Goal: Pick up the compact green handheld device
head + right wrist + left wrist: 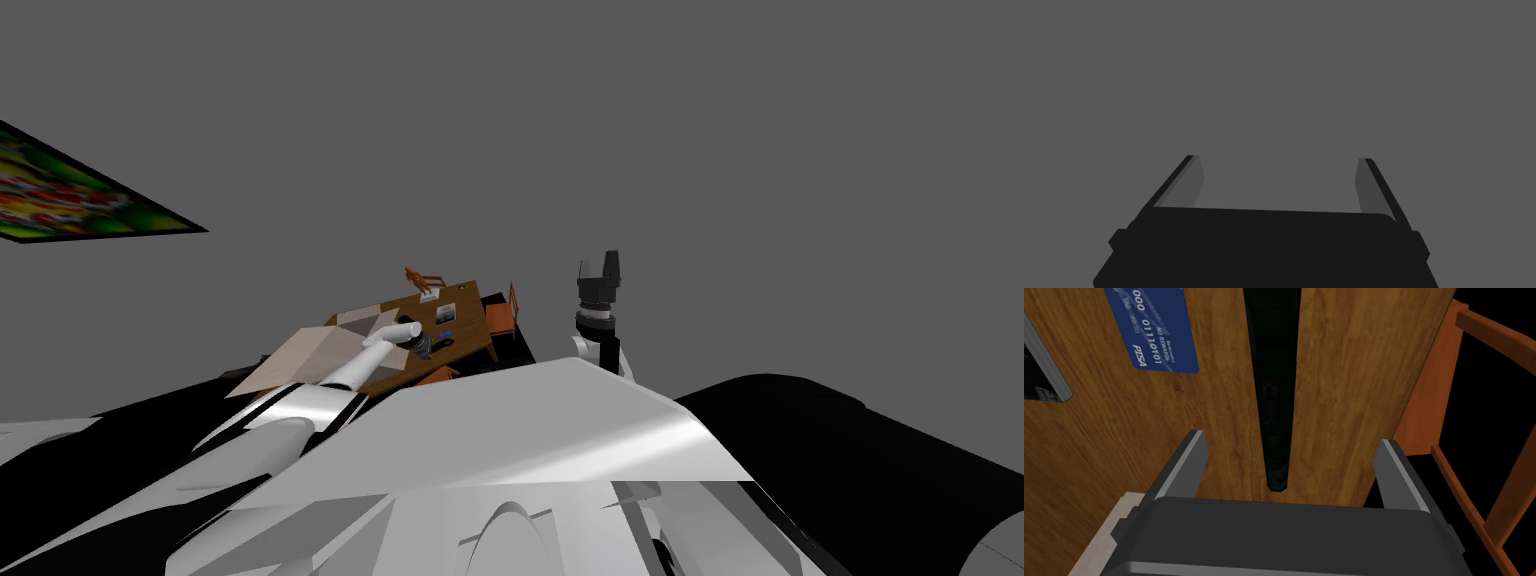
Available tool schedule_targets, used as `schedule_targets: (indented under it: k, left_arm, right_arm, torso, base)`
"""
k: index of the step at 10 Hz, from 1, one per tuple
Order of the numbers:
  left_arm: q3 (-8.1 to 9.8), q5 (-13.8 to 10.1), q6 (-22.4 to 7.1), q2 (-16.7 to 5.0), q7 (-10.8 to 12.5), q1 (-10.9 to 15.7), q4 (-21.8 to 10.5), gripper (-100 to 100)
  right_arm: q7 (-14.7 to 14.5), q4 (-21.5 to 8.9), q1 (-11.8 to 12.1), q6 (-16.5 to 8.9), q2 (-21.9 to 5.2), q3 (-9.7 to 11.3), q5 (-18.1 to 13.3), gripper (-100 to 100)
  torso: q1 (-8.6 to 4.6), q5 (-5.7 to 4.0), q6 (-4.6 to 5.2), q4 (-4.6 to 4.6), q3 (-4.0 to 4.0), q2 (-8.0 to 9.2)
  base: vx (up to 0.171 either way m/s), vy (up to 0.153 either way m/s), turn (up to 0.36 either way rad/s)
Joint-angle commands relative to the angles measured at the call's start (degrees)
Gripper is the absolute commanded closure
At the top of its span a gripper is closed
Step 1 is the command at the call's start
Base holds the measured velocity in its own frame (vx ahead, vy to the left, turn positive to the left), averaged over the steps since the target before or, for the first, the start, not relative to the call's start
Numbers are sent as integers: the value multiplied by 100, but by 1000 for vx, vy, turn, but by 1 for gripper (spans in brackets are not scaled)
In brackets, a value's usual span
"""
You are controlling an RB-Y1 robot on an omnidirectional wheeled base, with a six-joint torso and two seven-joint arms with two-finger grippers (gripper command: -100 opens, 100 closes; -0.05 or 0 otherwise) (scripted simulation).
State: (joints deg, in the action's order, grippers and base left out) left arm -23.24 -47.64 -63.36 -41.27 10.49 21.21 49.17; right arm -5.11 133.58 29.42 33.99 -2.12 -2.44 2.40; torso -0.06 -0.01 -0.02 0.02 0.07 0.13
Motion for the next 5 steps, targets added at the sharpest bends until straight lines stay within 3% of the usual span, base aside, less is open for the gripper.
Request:
schedule_targets:
  k: [1, 2, 5]
  left_arm:
    - [211, 79, 34, 41, -114, 28, -175, -100]
    - [422, 228, 92, 102, -312, 52, -429, -100]
    - [858, 376, 151, 163, -510, 75, -736, -100]
  right_arm:
    - [0, 0, 0, 0, 0, 0, 0, 0]
    - [0, 0, 1, 0, 0, 0, 0, 0]
    - [0, 0, 0, 0, 0, 0, 0, 0]
  torso:
    - [0, 0, 0, 0, 0, 0]
    - [1, 0, -3, 0, 0, -1]
    - [0, 0, -1, 0, -1, -2]
  base:
    - [-27, -8, -62]
    - [-29, -10, -111]
    - [-23, -8, -99]
